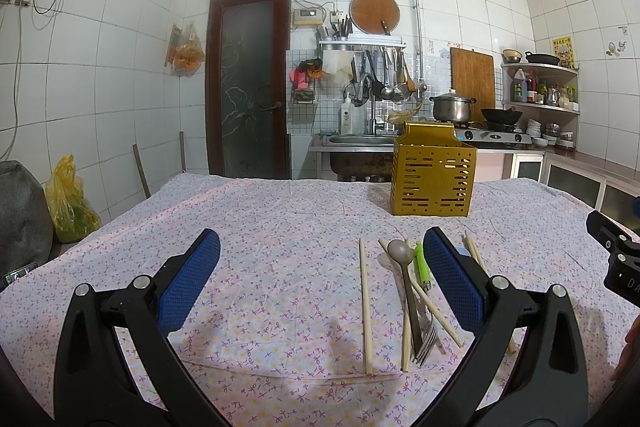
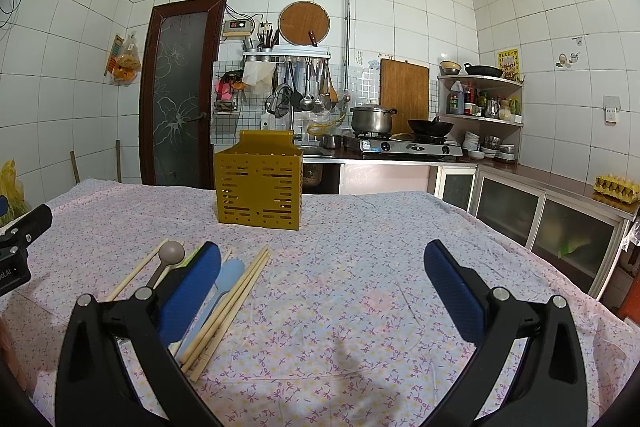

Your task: Organize utensils

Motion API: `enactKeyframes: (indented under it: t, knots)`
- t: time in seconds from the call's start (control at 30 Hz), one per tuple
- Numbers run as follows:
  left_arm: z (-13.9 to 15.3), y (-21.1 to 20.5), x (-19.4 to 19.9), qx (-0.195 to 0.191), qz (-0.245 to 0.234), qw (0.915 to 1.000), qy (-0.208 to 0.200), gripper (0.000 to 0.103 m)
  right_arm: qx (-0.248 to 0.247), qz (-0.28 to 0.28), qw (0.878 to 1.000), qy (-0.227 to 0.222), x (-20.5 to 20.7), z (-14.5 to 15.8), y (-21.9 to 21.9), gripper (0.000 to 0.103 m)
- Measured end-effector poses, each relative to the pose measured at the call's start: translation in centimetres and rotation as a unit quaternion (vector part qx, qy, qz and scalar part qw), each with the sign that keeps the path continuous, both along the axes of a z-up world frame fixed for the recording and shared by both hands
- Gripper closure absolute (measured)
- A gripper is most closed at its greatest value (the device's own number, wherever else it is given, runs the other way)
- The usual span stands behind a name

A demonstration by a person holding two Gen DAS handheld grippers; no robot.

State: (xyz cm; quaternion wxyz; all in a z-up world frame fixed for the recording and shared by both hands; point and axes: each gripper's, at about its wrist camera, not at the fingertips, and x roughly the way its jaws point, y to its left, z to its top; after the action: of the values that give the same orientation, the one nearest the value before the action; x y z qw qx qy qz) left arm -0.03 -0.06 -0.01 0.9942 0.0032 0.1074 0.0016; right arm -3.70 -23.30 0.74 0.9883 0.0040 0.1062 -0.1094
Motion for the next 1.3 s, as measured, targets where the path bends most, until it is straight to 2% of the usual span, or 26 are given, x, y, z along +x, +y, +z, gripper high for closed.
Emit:
enactKeyframes:
  t: [1.3]
  knots:
    - [0.12,-0.12,0.16,0.005,-0.001,1.0000,0.003,0.005,-0.004,0.000,1.000,0.005,-0.14,0.53,-0.49,0.004]
